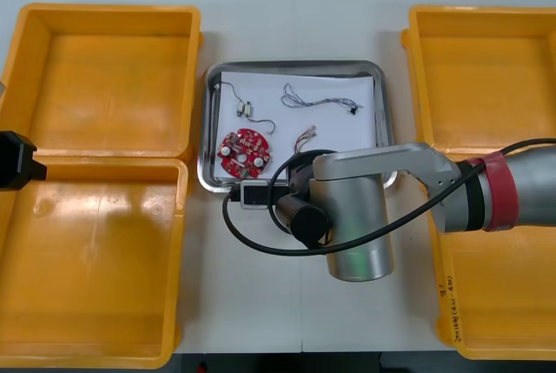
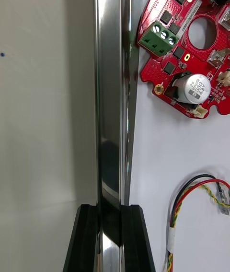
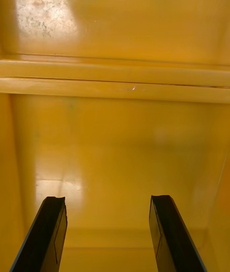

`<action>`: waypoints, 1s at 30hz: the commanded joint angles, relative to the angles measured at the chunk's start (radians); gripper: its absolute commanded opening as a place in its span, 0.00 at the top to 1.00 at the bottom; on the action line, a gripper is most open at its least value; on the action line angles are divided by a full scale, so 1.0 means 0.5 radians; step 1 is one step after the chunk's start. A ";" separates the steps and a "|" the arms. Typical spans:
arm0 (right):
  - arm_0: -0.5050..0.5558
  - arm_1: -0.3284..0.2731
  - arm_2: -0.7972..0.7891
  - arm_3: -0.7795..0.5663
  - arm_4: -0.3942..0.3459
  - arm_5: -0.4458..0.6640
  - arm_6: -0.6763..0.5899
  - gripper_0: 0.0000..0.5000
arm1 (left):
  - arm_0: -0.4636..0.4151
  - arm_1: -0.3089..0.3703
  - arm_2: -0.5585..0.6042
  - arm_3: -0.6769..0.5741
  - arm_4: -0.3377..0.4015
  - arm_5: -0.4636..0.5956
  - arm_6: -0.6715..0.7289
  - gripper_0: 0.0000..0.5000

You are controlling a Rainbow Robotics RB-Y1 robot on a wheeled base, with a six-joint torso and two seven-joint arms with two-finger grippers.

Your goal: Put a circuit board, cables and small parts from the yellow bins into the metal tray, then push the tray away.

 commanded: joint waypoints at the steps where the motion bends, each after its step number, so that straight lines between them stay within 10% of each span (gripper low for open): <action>1: -0.075 0.027 0.045 0.100 0.006 -0.069 0.016 1.00 | 0.024 0.086 0.060 -0.060 0.013 0.011 -0.159 0.00; 30: -0.238 -0.043 0.042 0.490 0.003 -0.517 0.016 1.00 | 0.024 0.086 0.060 -0.060 0.013 0.011 -0.159 0.00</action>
